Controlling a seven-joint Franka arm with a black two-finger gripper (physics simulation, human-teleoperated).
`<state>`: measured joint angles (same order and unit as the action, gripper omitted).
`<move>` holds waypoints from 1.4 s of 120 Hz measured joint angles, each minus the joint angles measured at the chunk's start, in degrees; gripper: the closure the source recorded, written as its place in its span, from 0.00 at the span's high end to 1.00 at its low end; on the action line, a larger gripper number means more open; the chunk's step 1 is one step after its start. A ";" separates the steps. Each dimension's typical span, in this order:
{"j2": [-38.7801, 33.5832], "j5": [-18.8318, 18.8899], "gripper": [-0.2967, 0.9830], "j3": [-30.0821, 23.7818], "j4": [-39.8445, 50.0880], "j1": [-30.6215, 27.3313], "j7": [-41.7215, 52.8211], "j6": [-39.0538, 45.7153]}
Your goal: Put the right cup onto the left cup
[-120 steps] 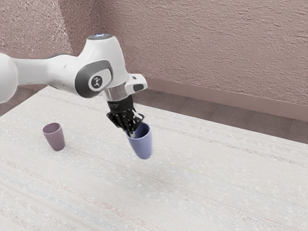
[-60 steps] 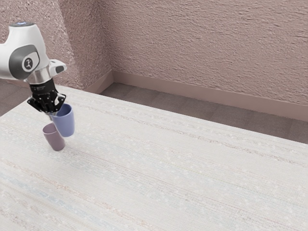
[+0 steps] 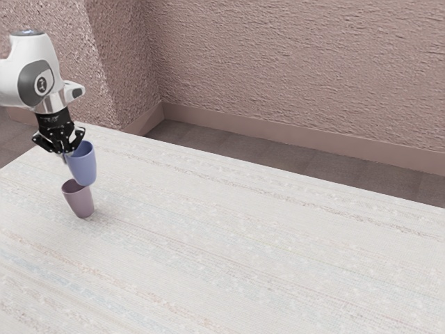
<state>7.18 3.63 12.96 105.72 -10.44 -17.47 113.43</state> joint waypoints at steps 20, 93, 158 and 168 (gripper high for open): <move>2.43 -1.97 0.15 0.67 -1.61 -3.34 0.03 -0.01; 9.70 -7.32 0.15 1.78 -8.26 -6.47 1.85 -0.02; 8.66 -8.55 0.16 1.78 -5.94 -7.22 3.03 0.45; 8.70 -8.74 0.22 1.79 -5.87 -7.37 3.15 0.71</move>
<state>15.88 -5.11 14.75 99.85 -17.81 -14.32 114.13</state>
